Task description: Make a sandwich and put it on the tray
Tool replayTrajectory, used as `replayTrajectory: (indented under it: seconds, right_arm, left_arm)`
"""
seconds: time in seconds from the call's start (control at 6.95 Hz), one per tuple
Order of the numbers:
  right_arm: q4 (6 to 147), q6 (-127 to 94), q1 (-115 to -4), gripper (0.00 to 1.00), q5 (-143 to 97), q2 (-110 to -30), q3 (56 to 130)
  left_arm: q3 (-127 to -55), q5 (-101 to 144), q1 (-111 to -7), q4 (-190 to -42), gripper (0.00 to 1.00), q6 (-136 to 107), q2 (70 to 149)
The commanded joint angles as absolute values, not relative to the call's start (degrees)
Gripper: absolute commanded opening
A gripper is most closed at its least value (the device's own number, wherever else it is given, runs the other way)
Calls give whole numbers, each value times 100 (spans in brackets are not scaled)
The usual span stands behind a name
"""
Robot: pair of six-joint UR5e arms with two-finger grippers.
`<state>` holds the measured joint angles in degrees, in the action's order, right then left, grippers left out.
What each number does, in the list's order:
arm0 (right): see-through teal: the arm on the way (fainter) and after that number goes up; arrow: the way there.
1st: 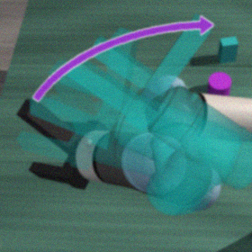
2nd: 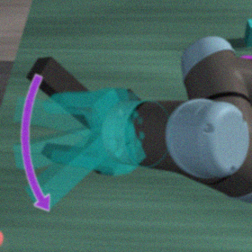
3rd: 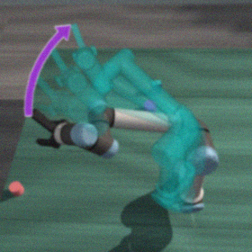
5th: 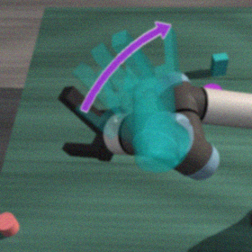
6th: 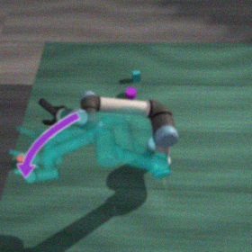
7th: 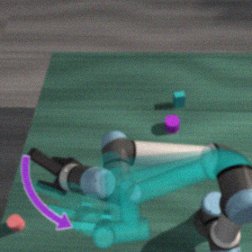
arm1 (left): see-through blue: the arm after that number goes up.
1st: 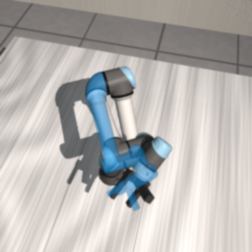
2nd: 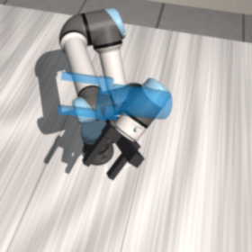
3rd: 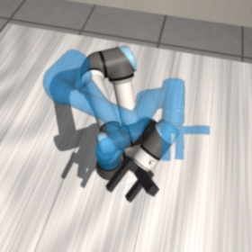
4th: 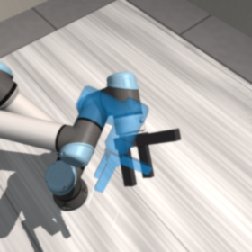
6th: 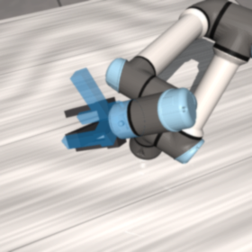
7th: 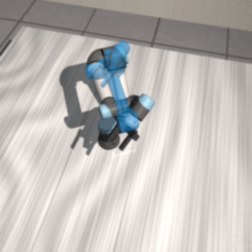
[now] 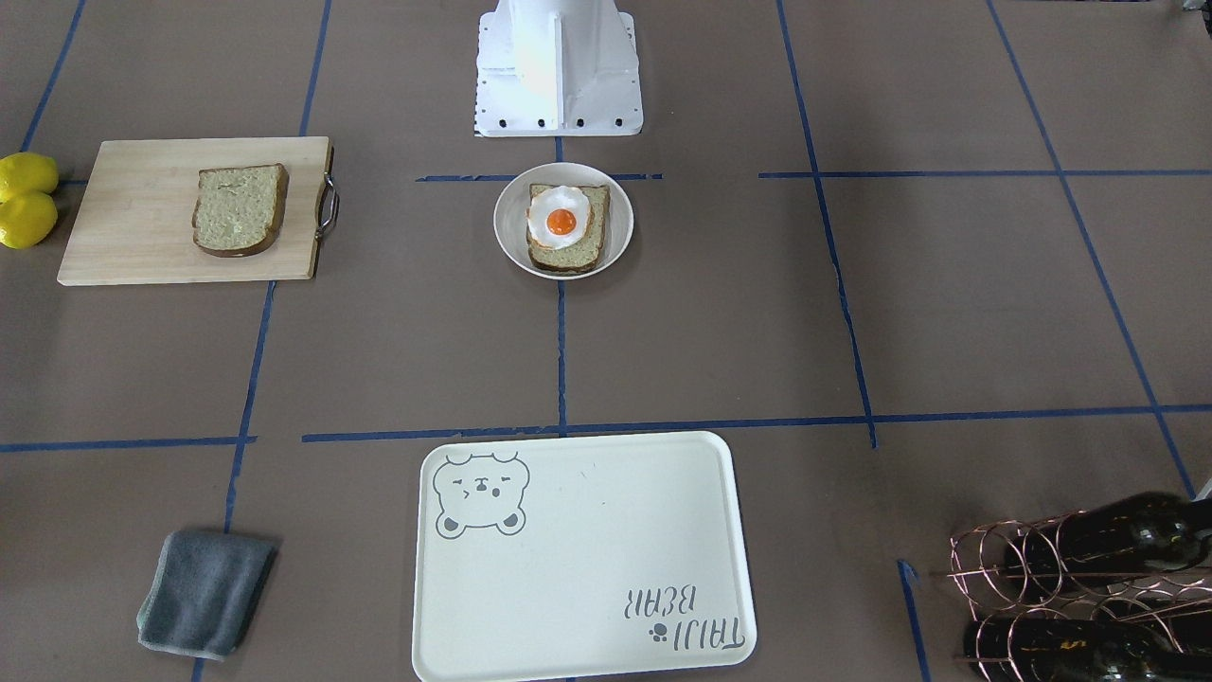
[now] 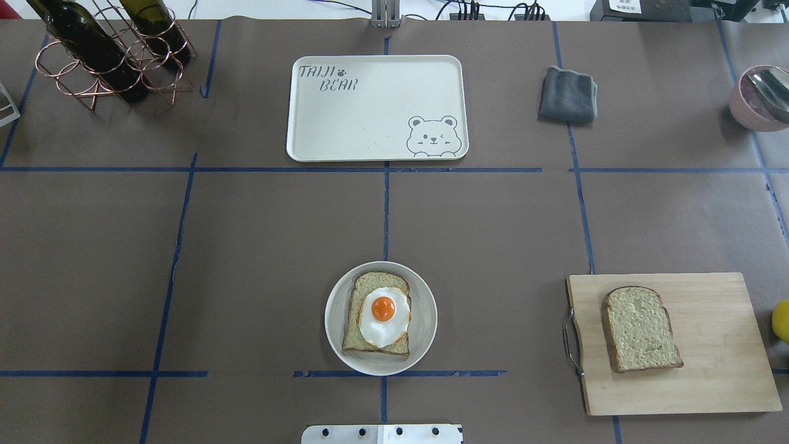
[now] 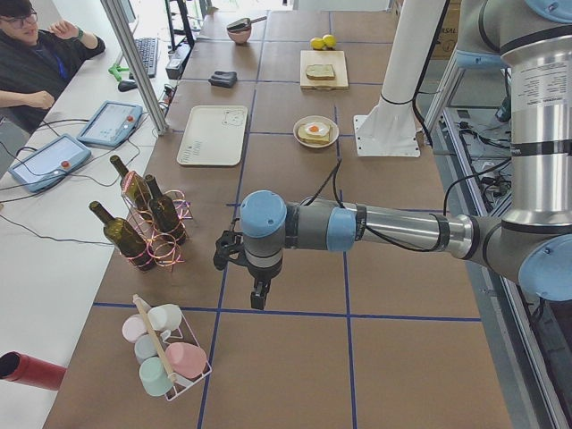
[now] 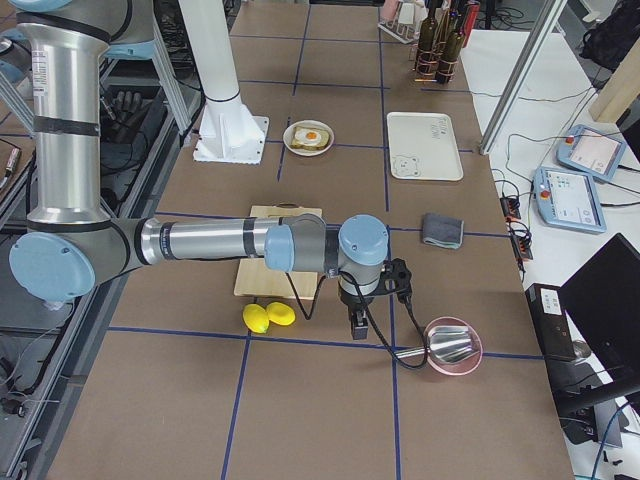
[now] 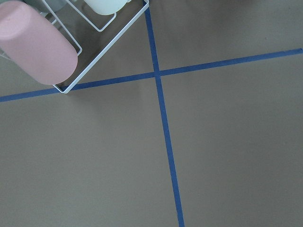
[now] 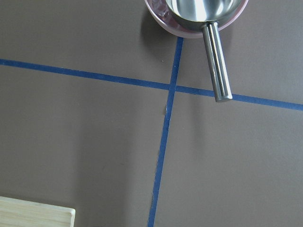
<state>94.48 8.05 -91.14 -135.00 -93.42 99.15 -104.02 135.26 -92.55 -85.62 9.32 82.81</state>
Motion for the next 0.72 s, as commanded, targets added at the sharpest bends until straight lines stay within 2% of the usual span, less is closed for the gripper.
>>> replayTrajectory:
  seconds: [0.0, 0.29, 0.58]
  right_arm:
    - [9448, 791, -9114, 100, -13535, -9343, 9949]
    - [9457, 738, -9097, 100, -13596, -9299, 9949]
    - [9457, 721, -9018, 100, -13895, -9369, 10325]
  left_arm:
    - [-10389, 13509, -9255, -8561, 100, 932, 8297]
    - [-10406, 13509, -9255, -8561, 100, 932, 8297]
    - [-10415, 13517, -9255, -8561, 100, 932, 8288]
